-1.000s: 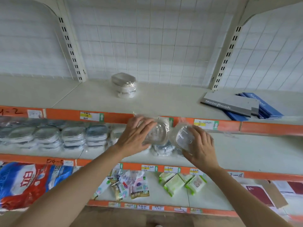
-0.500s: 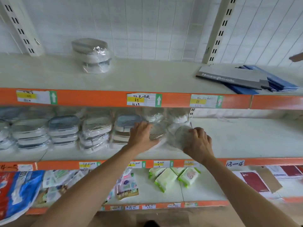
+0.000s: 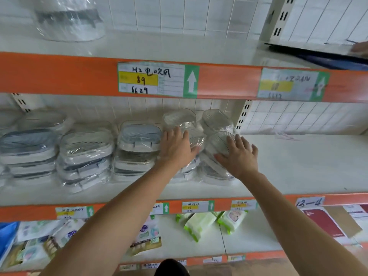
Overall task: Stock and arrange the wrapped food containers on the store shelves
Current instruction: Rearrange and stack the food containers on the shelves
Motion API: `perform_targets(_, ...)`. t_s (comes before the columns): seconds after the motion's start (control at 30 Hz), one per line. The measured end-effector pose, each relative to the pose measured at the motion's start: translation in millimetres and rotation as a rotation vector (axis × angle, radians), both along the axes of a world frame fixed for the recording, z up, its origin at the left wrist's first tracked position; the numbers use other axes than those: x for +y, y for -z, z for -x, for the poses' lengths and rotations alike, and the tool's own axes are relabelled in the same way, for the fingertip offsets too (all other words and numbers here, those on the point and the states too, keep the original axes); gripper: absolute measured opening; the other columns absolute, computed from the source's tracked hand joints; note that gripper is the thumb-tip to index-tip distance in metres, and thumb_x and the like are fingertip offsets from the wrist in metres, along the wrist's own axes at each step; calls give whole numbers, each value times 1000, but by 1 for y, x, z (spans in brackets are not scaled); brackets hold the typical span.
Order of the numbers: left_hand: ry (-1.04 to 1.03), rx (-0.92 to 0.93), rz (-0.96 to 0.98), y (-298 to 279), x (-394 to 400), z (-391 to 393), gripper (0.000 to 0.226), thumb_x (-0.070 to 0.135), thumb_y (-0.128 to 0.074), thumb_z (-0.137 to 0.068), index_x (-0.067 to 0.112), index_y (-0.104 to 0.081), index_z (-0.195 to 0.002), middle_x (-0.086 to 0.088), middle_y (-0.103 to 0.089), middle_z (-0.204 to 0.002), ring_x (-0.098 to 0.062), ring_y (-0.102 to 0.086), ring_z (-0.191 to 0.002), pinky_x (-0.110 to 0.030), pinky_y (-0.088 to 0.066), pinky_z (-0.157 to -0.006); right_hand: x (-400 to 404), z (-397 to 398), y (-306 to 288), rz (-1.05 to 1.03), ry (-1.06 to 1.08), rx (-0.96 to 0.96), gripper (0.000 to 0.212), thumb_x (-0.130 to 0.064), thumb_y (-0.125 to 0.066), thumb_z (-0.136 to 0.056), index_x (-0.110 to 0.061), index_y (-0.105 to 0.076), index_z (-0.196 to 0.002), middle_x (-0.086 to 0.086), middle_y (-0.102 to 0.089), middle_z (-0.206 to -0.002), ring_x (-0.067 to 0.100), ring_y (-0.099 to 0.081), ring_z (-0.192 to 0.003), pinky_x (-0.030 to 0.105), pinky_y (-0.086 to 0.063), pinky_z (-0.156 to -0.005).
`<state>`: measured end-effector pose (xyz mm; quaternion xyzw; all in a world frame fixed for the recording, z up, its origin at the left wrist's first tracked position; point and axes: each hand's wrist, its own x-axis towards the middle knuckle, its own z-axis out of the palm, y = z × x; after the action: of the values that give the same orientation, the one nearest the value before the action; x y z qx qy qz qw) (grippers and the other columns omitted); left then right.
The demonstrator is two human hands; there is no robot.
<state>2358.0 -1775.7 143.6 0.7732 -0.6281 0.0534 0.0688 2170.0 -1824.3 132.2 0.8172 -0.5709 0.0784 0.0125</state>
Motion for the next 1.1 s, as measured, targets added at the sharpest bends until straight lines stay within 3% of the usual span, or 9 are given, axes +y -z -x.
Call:
perform_targets(0.13,15,62,-172,-14,-3,-1,83,69,-33,-88,11,-24,-147,-16,-16,-156,-32,-12,-144,-49,-8,-117,3,-8,-18,-106,9,73,82,-66,-37,-86,-12,-19,-146,12,-10,-157,25,-5,-145,52,-4,-114)
perform_targets(0.27,114,62,15,-17,28,-3,66,54,-48,-90,8,-41,-136,-11,-33,-145,-27,-29,-135,-43,-18,-114,33,-15,-24,86,-99,50,64,-48,-43,-92,-9,-32,-141,8,-26,-152,22,-18,-141,43,-9,-114)
perform_targets(0.37,181,34,130,-16,60,-6,49,43,-50,-91,9,-48,-127,-7,-44,-131,-25,-39,-123,-36,-29,-104,56,-17,-28,147,-184,49,49,-41,-45,-92,-13,-43,-133,2,-42,-140,21,-33,-130,38,-20,-106)
perform_targets(0.5,226,12,96,-22,99,-9,38,34,-47,-90,12,-51,-122,-4,-47,-126,-22,-41,-120,-33,-34,-98,87,-20,-38,81,-215,59,43,-38,-43,-93,-14,-45,-129,2,-47,-130,22,-39,-121,35,-30,-93)
perform_targets(0.63,252,-24,-14,-40,141,-8,37,32,-45,-91,11,-51,-121,-5,-54,-122,-23,-43,-120,-34,-36,-98,128,-18,-57,24,-309,94,41,-37,-45,-93,-12,-47,-125,3,-49,-125,23,-40,-120,34,-32,-92)
perform_targets(0.83,300,-35,3,-108,210,-15,35,30,-42,-92,11,-57,-117,-5,-62,-107,-23,-55,-104,-32,-43,-78,192,-24,-121,14,-469,45,37,-33,-47,-93,-13,-52,-124,2,-53,-122,23,-44,-118,33,-36,-97)
perform_targets(0.9,289,-6,42,-136,230,-24,32,29,-43,-92,10,-59,-112,-6,-63,-103,-24,-58,-101,-30,-43,-75,211,-34,-154,40,-526,-13,33,-26,-54,-90,-8,-58,-117,7,-58,-113,28,-51,-111,37,-42,-92)
perform_targets(1.0,243,35,141,-183,255,-45,27,29,-45,-92,11,-63,-101,-5,-65,-98,-23,-59,-95,-30,-43,-76,231,-53,-200,137,-606,-126,22,-12,-70,-77,0,-66,-95,14,-63,-90,34,-61,-88,39,-51,-74)
perform_targets(1.1,203,94,282,-227,272,-68,18,22,-55,-87,8,-65,-81,-7,-65,-79,-27,-61,-76,-31,-42,-60,240,-77,-242,175,-643,-162,23,-13,-66,-81,0,-65,-99,16,-61,-95,35,-58,-92,41,-49,-78)
